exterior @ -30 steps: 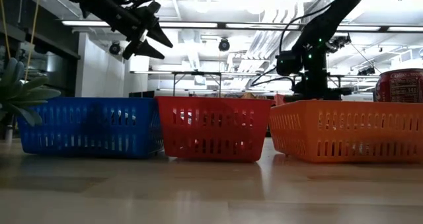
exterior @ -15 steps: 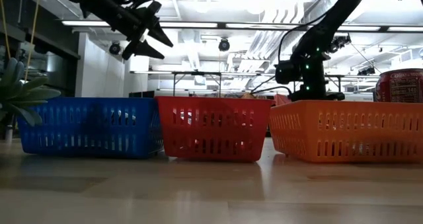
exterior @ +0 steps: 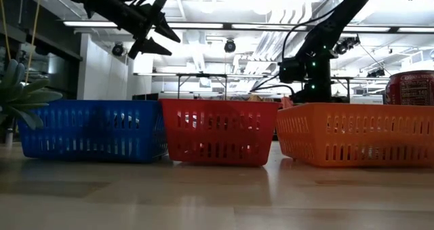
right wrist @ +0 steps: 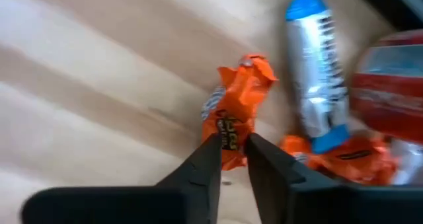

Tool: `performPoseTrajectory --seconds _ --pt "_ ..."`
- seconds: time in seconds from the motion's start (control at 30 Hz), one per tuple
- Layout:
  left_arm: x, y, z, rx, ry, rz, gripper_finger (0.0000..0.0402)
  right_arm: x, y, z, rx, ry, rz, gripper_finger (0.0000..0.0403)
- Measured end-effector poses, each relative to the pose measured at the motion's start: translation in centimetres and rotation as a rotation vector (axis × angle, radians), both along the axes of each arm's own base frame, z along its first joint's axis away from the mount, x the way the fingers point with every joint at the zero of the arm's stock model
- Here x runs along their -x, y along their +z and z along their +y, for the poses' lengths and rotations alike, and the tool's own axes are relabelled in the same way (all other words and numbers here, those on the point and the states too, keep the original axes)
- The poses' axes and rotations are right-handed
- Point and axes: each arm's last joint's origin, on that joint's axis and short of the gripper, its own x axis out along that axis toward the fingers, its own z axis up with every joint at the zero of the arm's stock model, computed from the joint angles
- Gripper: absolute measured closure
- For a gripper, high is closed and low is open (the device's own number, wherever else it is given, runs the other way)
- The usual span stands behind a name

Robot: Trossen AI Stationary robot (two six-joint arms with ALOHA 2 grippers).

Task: Sort candy
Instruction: Put the orange candy pack into the orange bin

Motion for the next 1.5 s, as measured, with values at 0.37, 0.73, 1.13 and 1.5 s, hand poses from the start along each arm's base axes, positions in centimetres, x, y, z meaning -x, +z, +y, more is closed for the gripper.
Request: performPoseTrajectory --seconds 0.37,0.73,1.13,1.5 --pt "0.0 0.0 0.0 0.013 0.001 -0.013 0.0176 -0.6 0.0 0.7 -0.066 0.008 -0.062 0.0323" --pt "1.2 1.9 -0.7 -0.038 -0.004 -0.094 0.0176 -2.1 2.4 3.7 -0.042 0.084 -0.13 0.04" --pt "2.7 3.6 -1.9 -0.098 -0.131 -0.162 0.0176 -2.5 12.5 15.4 -0.067 0.346 -0.632 0.0402" --pt "1.7 3.6 -3.5 0.023 -0.273 -0.219 0.0176 -2.8 12.3 27.1 -0.259 0.56 -0.609 0.0403"
